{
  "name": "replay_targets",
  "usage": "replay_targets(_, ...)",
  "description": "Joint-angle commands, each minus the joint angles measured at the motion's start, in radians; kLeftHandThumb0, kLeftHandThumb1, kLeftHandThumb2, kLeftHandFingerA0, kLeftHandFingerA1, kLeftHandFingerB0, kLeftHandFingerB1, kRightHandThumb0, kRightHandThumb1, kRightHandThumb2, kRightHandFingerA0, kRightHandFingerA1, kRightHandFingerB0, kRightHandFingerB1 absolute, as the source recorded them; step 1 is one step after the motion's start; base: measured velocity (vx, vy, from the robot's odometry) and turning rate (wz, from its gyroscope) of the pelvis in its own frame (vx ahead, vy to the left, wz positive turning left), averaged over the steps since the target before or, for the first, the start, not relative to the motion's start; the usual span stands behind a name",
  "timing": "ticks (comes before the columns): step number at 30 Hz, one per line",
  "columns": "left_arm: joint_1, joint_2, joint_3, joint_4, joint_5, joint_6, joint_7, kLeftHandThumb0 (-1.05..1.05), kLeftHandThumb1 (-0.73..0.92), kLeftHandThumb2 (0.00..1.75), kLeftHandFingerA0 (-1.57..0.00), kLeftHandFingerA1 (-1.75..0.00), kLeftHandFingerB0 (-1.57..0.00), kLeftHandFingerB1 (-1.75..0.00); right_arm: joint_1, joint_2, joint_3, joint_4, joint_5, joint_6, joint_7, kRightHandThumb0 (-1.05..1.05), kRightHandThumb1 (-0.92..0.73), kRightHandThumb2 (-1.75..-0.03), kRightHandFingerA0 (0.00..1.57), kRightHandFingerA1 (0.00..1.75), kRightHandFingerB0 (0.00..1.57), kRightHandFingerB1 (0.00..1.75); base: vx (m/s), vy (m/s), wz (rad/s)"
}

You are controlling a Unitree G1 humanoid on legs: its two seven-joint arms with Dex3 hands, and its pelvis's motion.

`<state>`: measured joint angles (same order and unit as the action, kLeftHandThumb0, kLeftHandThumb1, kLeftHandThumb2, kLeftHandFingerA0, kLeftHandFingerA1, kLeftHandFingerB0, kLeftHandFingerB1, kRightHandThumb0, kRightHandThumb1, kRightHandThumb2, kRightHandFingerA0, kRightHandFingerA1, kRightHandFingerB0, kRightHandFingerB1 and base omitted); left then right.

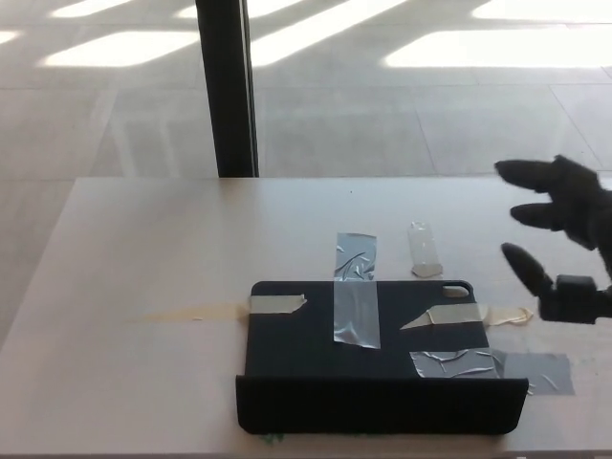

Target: The robot uses its right hand to open a folded tablet cover kept in the middle of the desk

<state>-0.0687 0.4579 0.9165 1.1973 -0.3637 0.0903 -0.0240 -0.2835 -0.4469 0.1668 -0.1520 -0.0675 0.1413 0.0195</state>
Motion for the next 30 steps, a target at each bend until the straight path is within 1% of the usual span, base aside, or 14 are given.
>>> replay_targets(1,-0.019,0.058,-0.001,0.018,-0.054,0.050,0.032,-0.27,0.41,0.63,-0.79,-0.89,-0.81,-0.86,-0.095,-0.122,0.315,0.070,-0.393,-0.061,0.196,-0.88,-0.69,-1.16,0.34,0.54,0.33,0.47,0.00,0.000,0.00)
replay_targets(2,-0.018,0.059,-0.001,0.019,-0.056,0.050,0.027,-0.27,0.41,0.63,-0.79,-0.90,-0.81,-0.86,-0.106,-0.129,0.343,0.080,-0.410,-0.047,0.215,-0.96,-0.92,-0.70,0.39,0.43,0.39,0.34,0.00,0.000,0.00)
replay_targets(8,-0.030,0.061,-0.009,0.020,-0.052,0.049,0.030,-0.26,0.41,0.62,-0.83,-0.91,-0.76,-0.83,-0.148,-0.119,0.454,0.158,-0.451,-0.058,0.239,-0.94,-0.92,-0.71,0.52,0.46,0.40,0.37,0.00,0.000,0.00)
replay_targets(9,-0.032,0.061,-0.013,0.018,-0.048,0.048,0.034,-0.28,0.40,0.62,-0.84,-0.91,-0.76,-0.83,-0.152,-0.119,0.477,0.157,-0.465,-0.039,0.252,-0.91,-0.72,-1.13,0.44,0.54,0.35,0.48,0.00,0.000,0.00)
replay_targets(11,-0.033,0.064,-0.025,0.012,-0.037,0.050,0.044,-0.30,0.41,0.60,-0.85,-0.91,-0.76,-0.82,-0.163,-0.118,0.526,0.173,-0.488,-0.023,0.282,-0.92,-0.92,-0.68,0.49,0.44,0.42,0.36,0.00,0.000,0.00)
replay_targets(12,-0.035,0.065,-0.024,0.013,-0.040,0.051,0.038,-0.29,0.42,0.60,-0.82,-0.90,-0.77,-0.82,-0.162,-0.119,0.549,0.184,-0.499,-0.028,0.291,-0.86,-0.71,-1.16,0.43,0.58,0.32,0.47,0.00,0.000,0.00)
replay_targets(13,-0.036,0.066,-0.025,0.013,-0.041,0.050,0.032,-0.30,0.41,0.59,-0.82,-0.90,-0.78,-0.83,-0.165,-0.117,0.575,0.197,-0.524,-0.032,0.288,-0.92,-0.92,-0.70,0.54,0.50,0.41,0.36,0.00,0.000,0.00)
replay_targets(15,-0.041,0.067,-0.025,0.011,-0.043,0.051,0.033,-0.31,0.40,0.60,-0.79,-0.89,-0.77,-0.83,-0.171,-0.109,0.609,0.211,-0.552,-0.019,0.289,-0.95,-0.75,-1.15,0.54,0.67,0.35,0.48,0.00,0.000,0.00)
replay_targets(16,-0.043,0.066,-0.027,0.011,-0.042,0.050,0.031,-0.35,0.28,0.81,-0.80,-0.88,-0.73,-0.83,-0.177,-0.106,0.631,0.214,-0.563,-0.005,0.310,-0.91,-0.92,-0.68,0.52,0.55,0.40,0.35,0.00,0.000,0.00)
replay_targets(20,-0.046,0.069,-0.031,0.005,-0.043,0.057,0.029,-0.35,0.28,0.81,-0.80,-0.89,-0.71,-0.82,-0.197,-0.079,0.702,0.248,-0.596,0.036,0.351,-0.96,-0.75,-1.14,0.44,0.62,0.32,0.46,0.00,0.000,0.00)
replay_targets(21,-0.048,0.071,-0.032,0.005,-0.042,0.057,0.034,-0.34,0.28,0.81,-0.77,-0.87,-0.72,-0.82,-0.200,-0.072,0.718,0.260,-0.604,0.032,0.347,-0.94,-0.92,-0.69,0.54,0.57,0.39,0.35,0.00,0.000,0.00)
replay_targets(23,-0.050,0.071,-0.037,0.005,-0.039,0.054,0.037,-0.32,0.39,0.61,-0.80,-0.89,-0.79,-0.84,-0.206,-0.067,0.753,0.275,-0.637,0.035,0.348,-0.95,-0.92,-0.67,0.43,0.47,0.42,0.35,0.00,0.000,0.00)
replay_targets(25,-0.054,0.069,-0.043,0.010,-0.036,0.045,0.038,-0.30,0.40,0.61,-0.81,-0.89,-0.78,-0.83,-0.189,-0.066,0.773,0.276,-0.647,0.037,0.335,-0.87,-0.69,-1.11,0.64,0.74,0.35,0.49,0.00,0.000,0.00)
replay_targets(30,-0.058,0.066,-0.050,0.004,-0.038,0.052,0.044,-0.31,0.39,0.62,-0.85,-0.91,-0.76,-0.83,-0.146,-0.056,0.825,0.276,-0.690,0.082,0.328,-0.93,-0.89,-0.68,0.79,1.22,0.43,0.38,0.00,0.000,0.00)
